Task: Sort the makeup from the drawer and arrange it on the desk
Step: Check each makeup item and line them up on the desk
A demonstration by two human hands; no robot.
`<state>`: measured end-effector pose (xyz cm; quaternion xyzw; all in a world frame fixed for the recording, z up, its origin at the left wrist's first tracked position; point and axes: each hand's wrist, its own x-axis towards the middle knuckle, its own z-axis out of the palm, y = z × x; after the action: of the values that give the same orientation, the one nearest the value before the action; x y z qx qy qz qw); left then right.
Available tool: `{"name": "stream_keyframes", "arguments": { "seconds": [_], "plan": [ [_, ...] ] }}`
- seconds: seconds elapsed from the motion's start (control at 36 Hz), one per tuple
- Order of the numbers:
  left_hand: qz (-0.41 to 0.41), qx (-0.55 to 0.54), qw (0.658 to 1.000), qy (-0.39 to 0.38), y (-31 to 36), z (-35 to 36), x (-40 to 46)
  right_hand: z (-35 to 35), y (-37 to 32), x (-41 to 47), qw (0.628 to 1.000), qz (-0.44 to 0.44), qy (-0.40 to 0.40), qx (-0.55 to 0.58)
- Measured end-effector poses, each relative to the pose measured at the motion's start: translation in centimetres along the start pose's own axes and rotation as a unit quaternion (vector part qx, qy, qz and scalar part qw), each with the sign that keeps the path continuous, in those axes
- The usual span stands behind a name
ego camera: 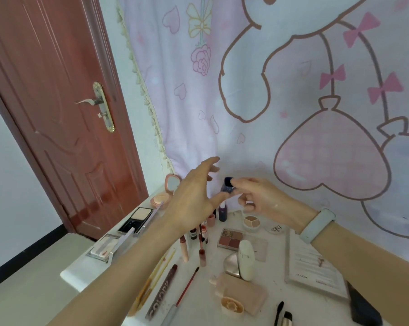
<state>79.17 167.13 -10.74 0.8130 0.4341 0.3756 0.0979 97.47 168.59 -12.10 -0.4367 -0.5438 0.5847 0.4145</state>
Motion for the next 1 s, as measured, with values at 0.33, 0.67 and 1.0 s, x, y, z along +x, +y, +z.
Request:
{"name": "stream_keyframes", "arguments": {
  "seconds": [0.33, 0.67, 1.0],
  "plan": [
    [-0.065, -0.043, 0.996, 0.036, 3.0, 3.8, -7.5, -3.8, 5.1, 0.0, 0.953, 0.146, 0.09, 0.248],
    [-0.118, 0.091, 0.989, -0.015, 0.1, 7.5, -15.6, -2.7, 8.2, 2.3, 0.922, -0.01, 0.17, -0.348],
    [-0.122, 0.127, 0.984, -0.015, -1.5, 8.6, -18.1, -1.6, 10.5, 6.1, 0.876, -0.022, 0.124, -0.466]
  ]
}}
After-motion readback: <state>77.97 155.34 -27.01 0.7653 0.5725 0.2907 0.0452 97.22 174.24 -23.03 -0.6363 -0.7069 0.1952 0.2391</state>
